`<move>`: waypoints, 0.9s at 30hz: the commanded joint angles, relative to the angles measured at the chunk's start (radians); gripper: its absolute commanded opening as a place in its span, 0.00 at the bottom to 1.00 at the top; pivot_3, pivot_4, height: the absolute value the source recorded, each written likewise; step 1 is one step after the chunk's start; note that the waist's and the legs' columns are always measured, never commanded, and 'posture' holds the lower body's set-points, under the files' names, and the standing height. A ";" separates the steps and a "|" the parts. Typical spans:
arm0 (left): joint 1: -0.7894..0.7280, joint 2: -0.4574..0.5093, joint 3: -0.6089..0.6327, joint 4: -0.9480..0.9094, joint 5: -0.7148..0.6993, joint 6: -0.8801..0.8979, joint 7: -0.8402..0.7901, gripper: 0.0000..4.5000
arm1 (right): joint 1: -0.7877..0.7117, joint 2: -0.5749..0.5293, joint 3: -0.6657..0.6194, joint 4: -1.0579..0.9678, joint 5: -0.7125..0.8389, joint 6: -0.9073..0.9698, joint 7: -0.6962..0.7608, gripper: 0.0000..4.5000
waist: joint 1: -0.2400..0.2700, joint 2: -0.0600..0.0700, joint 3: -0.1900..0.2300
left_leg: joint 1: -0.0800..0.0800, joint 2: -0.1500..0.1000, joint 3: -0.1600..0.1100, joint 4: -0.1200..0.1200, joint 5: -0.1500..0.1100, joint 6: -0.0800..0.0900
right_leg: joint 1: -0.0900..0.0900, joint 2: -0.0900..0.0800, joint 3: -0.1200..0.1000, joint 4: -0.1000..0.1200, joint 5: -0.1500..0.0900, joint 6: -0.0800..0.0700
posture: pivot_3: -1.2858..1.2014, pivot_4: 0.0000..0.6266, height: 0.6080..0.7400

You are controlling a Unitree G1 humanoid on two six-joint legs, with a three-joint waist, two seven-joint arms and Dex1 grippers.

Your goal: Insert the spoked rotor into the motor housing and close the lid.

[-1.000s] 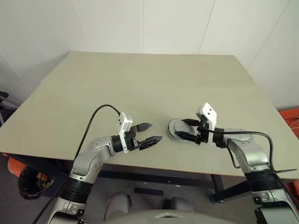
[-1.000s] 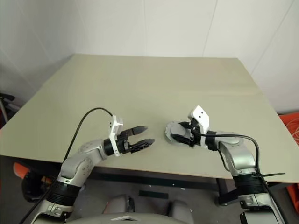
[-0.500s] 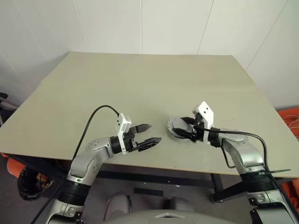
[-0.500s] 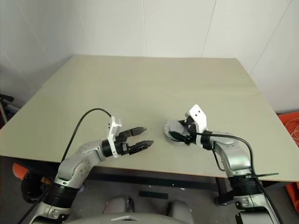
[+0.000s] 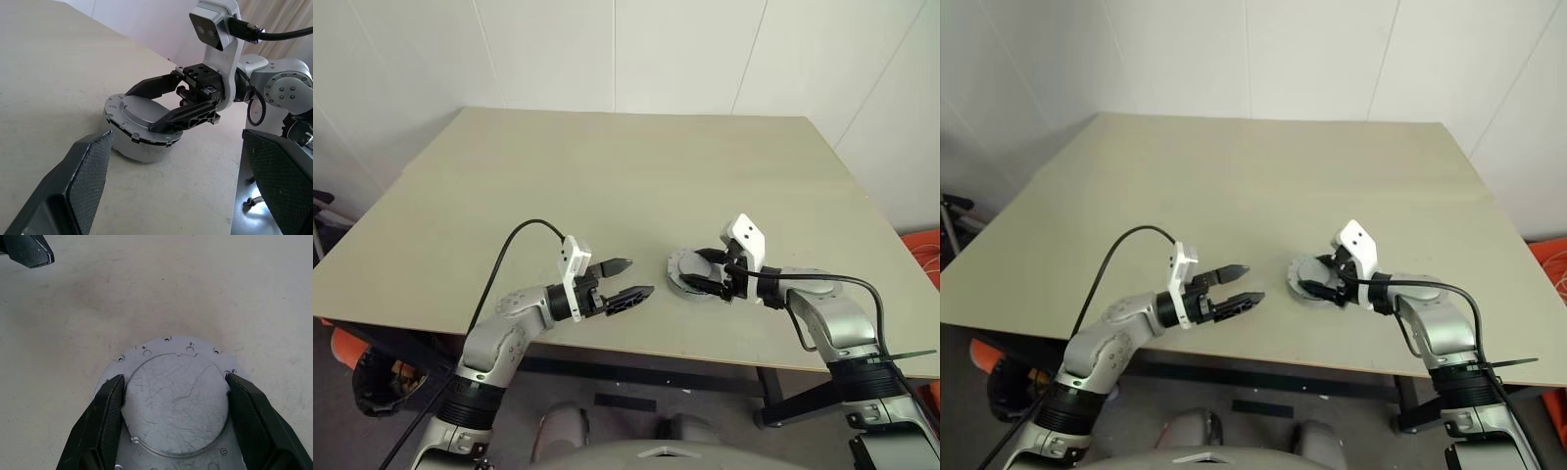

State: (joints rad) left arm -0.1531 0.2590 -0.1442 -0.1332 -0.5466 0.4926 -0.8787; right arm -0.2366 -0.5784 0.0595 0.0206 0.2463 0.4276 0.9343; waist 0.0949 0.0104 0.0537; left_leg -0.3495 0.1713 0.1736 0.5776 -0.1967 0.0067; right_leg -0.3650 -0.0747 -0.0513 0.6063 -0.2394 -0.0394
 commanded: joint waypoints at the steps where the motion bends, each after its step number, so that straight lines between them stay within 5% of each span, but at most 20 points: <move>1: -0.011 0.003 0.004 -0.040 -0.013 -0.007 -0.004 1.00 | 0.007 -0.005 0.026 0.006 -0.010 0.013 0.004 0.70 | 0.000 0.000 0.000 | 0.000 0.000 0.000 0.000 0.000 0.000 | 0.000 0.000 0.000 0.000 -0.001 0.002 | 0.52 0.00 1.00; 27: -0.010 0.011 0.009 -0.042 -0.019 -0.003 -0.002 1.00 | 0.016 -0.064 0.060 0.028 -0.013 0.038 0.045 0.70 | 0.004 0.000 0.000 | 0.000 0.000 0.000 0.000 -0.001 0.001 | 0.001 0.000 0.000 -0.001 0.001 -0.002 | 0.52 0.00 1.00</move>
State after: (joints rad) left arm -0.1495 0.2694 -0.1439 -0.1345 -0.5483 0.4923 -0.8802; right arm -0.2505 -0.6208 0.0841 0.0238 0.2541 0.4387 0.9576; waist 0.0991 0.0107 0.0533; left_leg -0.3496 0.1708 0.1735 0.5776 -0.1976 0.0082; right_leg -0.3637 -0.0749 -0.0514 0.6056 -0.2386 -0.0413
